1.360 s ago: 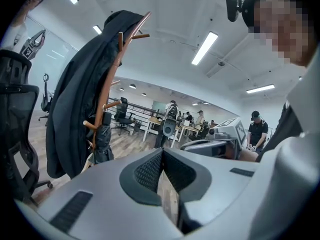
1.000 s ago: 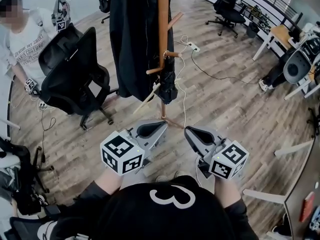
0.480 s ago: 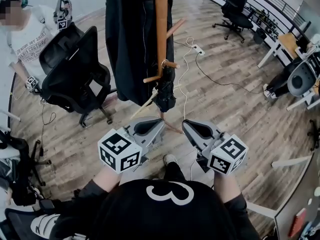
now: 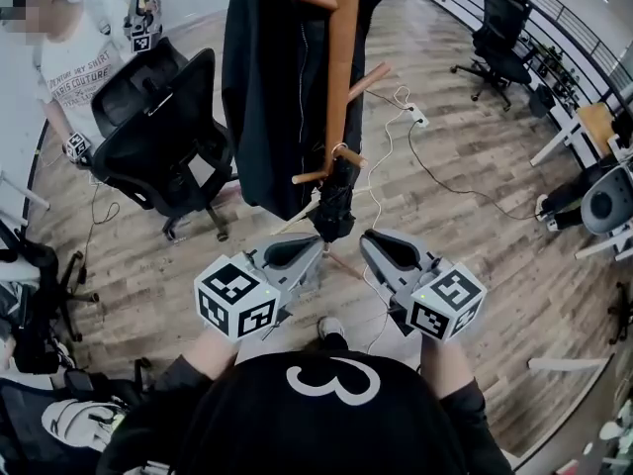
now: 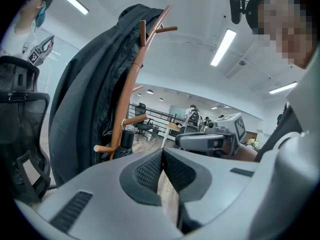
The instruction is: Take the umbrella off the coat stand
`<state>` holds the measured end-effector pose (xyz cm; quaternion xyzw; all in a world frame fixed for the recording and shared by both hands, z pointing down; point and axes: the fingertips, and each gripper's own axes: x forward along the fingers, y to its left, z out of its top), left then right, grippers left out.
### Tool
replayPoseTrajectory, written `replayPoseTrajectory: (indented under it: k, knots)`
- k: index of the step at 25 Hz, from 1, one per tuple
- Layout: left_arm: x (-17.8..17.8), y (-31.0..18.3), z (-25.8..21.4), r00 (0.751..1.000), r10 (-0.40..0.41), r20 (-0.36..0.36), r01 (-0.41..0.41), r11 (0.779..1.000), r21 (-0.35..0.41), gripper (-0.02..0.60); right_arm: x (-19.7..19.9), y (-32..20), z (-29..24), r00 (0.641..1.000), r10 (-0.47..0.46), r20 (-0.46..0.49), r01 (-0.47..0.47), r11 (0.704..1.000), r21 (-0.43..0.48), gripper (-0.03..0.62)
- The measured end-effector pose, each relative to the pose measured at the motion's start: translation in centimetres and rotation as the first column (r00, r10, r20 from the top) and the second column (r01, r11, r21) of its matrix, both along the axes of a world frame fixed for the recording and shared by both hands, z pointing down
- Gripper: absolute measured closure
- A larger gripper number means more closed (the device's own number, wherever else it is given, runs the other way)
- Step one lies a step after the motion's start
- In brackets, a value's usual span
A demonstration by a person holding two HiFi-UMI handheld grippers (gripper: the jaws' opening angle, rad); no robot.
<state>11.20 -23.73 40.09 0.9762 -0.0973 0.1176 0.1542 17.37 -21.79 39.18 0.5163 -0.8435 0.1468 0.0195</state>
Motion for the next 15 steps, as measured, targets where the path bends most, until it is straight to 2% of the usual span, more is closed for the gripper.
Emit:
replayPoseTrajectory:
  k: [6,10,15]
  knots:
    - [0.6,-2.2,0.3,0.998,-0.063,0.010,0.063,0.998,-0.002,0.566,1.7,-3.1,0.2,1.000,-0.030,-0.009,0.030,0.999,0.014,0.558]
    - [1.3,-3.6,0.6,0.995,-0.102,0.011,0.102,0.995,-0.004,0.566,2.8,-5.1,0.9,0.998,-0.064,-0.014,0.064,0.998,0.009,0.471]
    - [1.8,-4.9,1.2,0.989,-0.148,0.011,0.148,0.989,-0.014,0.565,3.5,-7.4,1.9,0.994,-0.101,-0.033,0.101,0.995,0.007,0.430]
